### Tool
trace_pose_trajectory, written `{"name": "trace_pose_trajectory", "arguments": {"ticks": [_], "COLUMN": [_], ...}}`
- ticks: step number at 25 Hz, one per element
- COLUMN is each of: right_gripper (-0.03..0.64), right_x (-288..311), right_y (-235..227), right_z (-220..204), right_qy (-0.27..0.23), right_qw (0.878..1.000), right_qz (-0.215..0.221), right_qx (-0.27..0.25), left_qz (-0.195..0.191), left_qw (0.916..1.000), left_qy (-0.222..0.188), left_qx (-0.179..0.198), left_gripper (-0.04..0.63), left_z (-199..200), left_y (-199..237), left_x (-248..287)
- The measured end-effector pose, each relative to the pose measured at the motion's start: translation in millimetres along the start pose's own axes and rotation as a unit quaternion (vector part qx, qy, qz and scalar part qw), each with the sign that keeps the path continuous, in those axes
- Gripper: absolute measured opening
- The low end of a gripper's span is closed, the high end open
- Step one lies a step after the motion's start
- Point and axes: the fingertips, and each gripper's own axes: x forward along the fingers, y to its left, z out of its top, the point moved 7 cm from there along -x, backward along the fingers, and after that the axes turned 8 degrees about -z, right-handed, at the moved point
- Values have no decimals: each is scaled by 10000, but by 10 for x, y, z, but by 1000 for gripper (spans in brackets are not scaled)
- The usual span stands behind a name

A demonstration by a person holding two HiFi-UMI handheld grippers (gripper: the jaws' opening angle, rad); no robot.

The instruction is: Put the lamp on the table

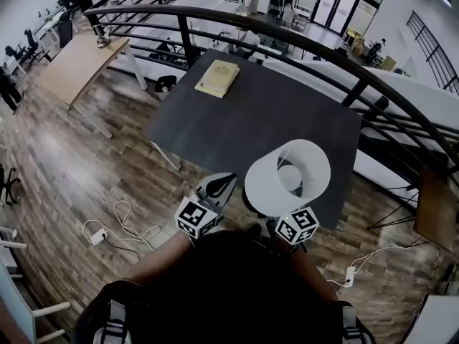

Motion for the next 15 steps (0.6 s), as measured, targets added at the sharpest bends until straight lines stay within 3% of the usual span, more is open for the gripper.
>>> {"name": "trace_pose_trajectory", "arguments": {"ticks": [7,15], "right_gripper": [97,97], "right_x": [3,-261], "right_y": [-733,-1321], "right_z": [206,272], "right_qy": [59,29], "right_qw": [9999,9997], "right_qz": [98,-198], "right_qx": [-40,111], "left_qz": [56,-237], "left_qw": [10000,9996], "left_qy": [-9,59], "left_qx": [-18,-126], "left_gripper": [9,9], "left_z": [-10,-80], "left_y": [13,-166], "left_x": [776,1423]}}
